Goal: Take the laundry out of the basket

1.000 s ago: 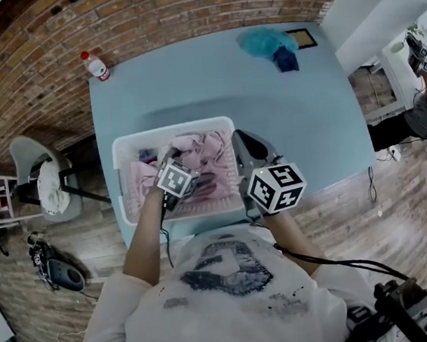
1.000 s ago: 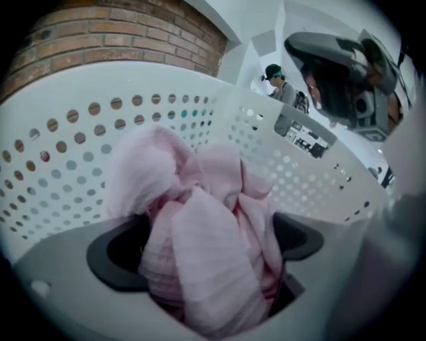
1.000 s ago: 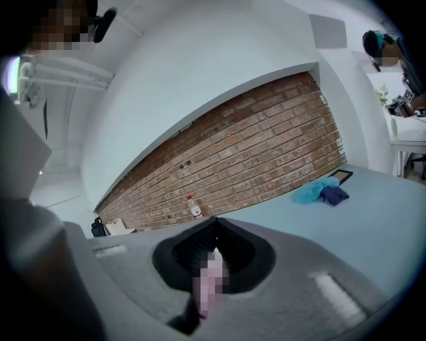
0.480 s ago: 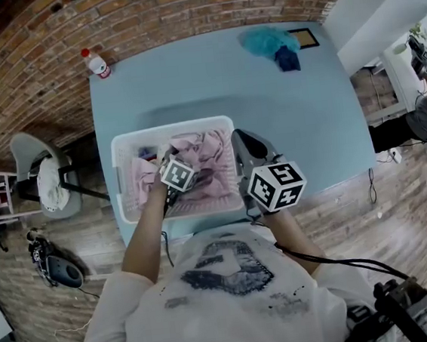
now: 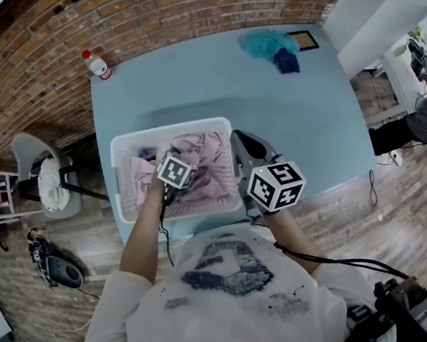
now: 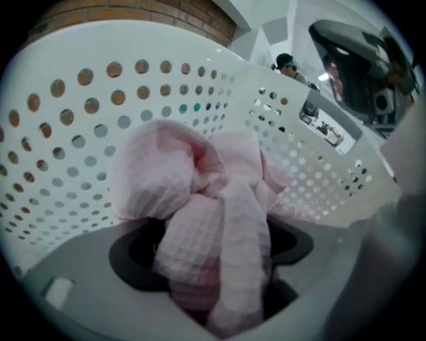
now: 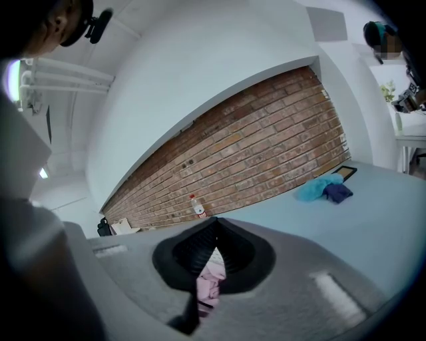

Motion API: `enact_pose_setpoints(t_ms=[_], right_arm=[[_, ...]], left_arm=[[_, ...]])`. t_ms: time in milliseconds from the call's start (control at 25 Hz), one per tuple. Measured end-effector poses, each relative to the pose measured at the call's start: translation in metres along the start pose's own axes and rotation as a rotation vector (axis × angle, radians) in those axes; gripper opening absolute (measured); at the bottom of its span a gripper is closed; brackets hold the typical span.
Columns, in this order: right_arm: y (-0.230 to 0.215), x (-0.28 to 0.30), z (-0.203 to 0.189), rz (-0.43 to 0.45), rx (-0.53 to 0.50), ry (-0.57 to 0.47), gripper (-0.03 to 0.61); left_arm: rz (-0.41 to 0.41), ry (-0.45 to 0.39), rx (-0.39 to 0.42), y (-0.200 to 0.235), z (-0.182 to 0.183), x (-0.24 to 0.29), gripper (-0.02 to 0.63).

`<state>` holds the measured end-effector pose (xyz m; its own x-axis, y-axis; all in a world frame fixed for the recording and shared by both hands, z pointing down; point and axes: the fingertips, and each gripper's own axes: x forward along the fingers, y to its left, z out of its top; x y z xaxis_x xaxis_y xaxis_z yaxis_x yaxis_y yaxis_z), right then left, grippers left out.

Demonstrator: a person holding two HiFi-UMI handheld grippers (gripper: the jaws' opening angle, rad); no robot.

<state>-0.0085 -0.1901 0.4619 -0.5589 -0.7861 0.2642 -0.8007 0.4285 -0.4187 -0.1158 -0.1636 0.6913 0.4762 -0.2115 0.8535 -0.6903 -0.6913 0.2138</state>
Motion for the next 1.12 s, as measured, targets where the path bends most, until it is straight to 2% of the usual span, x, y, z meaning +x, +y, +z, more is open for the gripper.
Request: enact_pose_setpoints(t_ms=[200,280,360,640,720,840,920,1120], right_arm=[[-0.009,-0.003,-0.001,-0.015,0.014,-0.001,-0.003],[-0.011,-0.003,-0.002,-0.014,0.017,0.002,-0.003],[-0.012,-0.004,-0.003,-0.013,0.017,0.002,-0.003],[-0.01,-0.004,-0.003,-0.013,0.018,0.003,-0.003],[-0.01,-0.005,-0.004,-0.014,0.02,0.004,-0.003],[-0.009,-0.004,-0.004,-0.013,0.023,0.008,-0.003],[-0.008,-0.003,-0.003,-0.011,0.023,0.012,-0.003],[-0.006,-0.005,0.0,-0.019,0.028,0.01,-0.003]], left_arm=[[-0.035,-0.076,-0.082,0.002,0.009,-0.013,0.375],[-0.042,-0.107,-0.117,0.003,0.013,-0.017,0.331],[-0.042,-0.118,-0.126,0.003,0.012,-0.018,0.324],[-0.016,-0.156,-0.074,-0.001,0.013,-0.024,0.294],[-0.006,-0.168,-0.052,-0.002,0.016,-0.03,0.245],[0.014,-0.187,-0.039,0.0,0.019,-0.036,0.224],[0.044,-0.203,-0.024,0.002,0.023,-0.042,0.179],[0.077,-0.237,-0.005,0.003,0.029,-0.052,0.121]])
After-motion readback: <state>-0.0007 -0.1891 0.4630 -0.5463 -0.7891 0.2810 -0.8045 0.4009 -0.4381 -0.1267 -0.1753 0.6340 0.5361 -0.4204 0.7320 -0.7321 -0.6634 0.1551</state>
